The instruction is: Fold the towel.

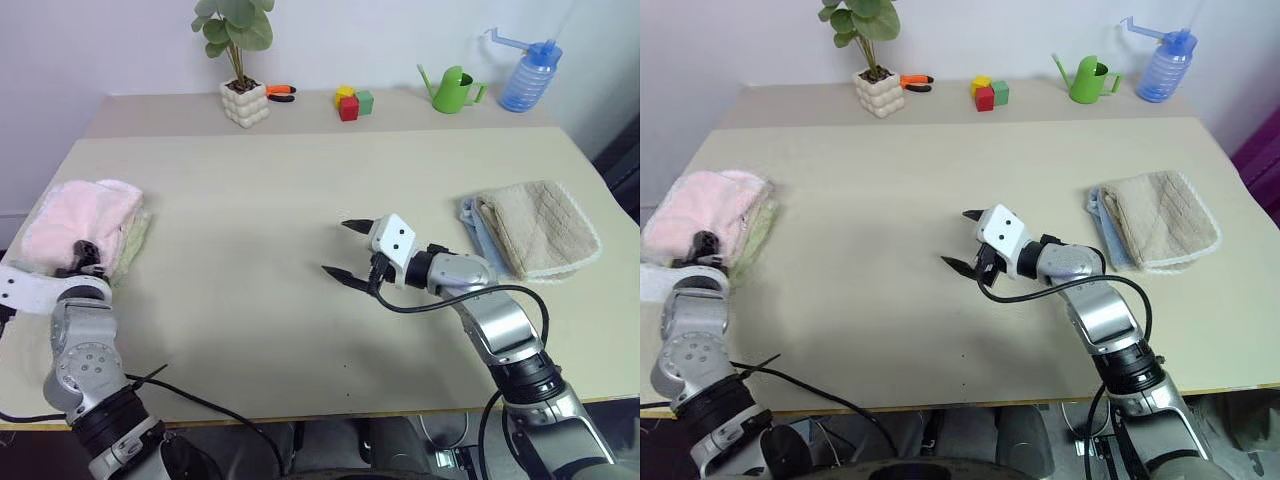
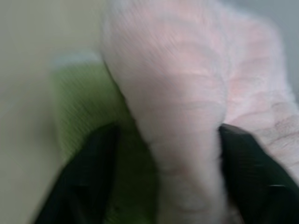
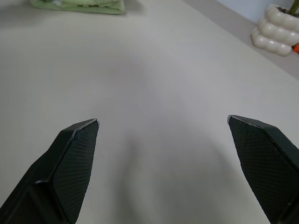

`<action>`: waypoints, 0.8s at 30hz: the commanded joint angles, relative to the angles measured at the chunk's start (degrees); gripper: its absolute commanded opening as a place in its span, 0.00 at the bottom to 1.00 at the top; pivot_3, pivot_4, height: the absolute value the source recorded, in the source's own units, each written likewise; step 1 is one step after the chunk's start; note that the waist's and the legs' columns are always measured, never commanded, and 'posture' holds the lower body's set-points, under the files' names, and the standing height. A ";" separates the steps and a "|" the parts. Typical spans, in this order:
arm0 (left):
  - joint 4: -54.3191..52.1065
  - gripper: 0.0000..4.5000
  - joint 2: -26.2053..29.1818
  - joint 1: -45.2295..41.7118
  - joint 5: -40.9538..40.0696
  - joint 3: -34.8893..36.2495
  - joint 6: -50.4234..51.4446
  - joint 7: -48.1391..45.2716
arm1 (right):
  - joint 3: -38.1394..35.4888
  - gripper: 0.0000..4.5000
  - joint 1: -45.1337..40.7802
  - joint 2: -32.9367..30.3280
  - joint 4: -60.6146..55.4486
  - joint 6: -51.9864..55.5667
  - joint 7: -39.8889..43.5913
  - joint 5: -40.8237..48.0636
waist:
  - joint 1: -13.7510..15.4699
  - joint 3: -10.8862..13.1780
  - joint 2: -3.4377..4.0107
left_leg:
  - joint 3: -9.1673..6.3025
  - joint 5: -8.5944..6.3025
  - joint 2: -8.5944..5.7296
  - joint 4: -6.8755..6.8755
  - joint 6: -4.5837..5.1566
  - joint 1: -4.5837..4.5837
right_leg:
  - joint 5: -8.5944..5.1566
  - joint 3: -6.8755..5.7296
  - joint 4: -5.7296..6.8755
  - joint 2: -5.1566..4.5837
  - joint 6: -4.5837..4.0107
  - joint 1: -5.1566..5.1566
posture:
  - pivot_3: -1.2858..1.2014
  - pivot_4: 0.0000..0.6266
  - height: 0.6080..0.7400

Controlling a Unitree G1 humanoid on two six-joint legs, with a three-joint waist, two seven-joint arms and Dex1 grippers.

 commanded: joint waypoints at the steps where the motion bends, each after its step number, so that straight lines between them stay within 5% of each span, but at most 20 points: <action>1: -3.96 0.99 3.14 0.80 2.60 1.02 -4.32 0.20 | -0.76 1.00 -1.88 0.65 0.90 -1.40 -0.25 -0.08 | -0.01 0.00 0.00 | 0.00 0.00 0.00 0.00 0.00 0.00 | 0.00 0.00 0.00 0.00 0.00 0.00 | 0.52 0.24 0.94; 7: -7.65 0.99 11.98 6.06 12.01 -5.08 -6.17 -6.52 | -9.75 1.00 -4.02 2.57 7.35 2.57 -5.99 3.57 | 0.02 0.00 0.00 | 0.01 0.00 0.00 -0.04 0.00 0.01 | 0.00 0.03 0.00 0.02 -0.02 -0.02 | 0.52 0.24 0.94; 14: -17.51 0.99 24.25 13.86 19.70 -29.61 -3.90 -29.15 | -12.01 1.00 -4.32 -1.26 15.44 -2.03 -7.75 -0.28 | -0.08 -0.02 0.03 | 0.03 -0.03 -0.04 -0.07 0.06 0.03 | 0.00 0.01 -0.02 -0.04 -0.02 0.05 | 0.52 0.24 0.94; 24: -13.27 0.99 21.31 14.26 24.91 -40.39 -5.03 -36.65 | -14.53 1.00 -1.36 -2.69 14.04 -0.68 -8.14 0.66 | -1.36 0.01 0.19 | 0.13 -0.04 0.09 -0.30 0.08 0.02 | -0.05 0.10 0.00 0.05 -0.12 -0.15 | 0.52 0.24 0.94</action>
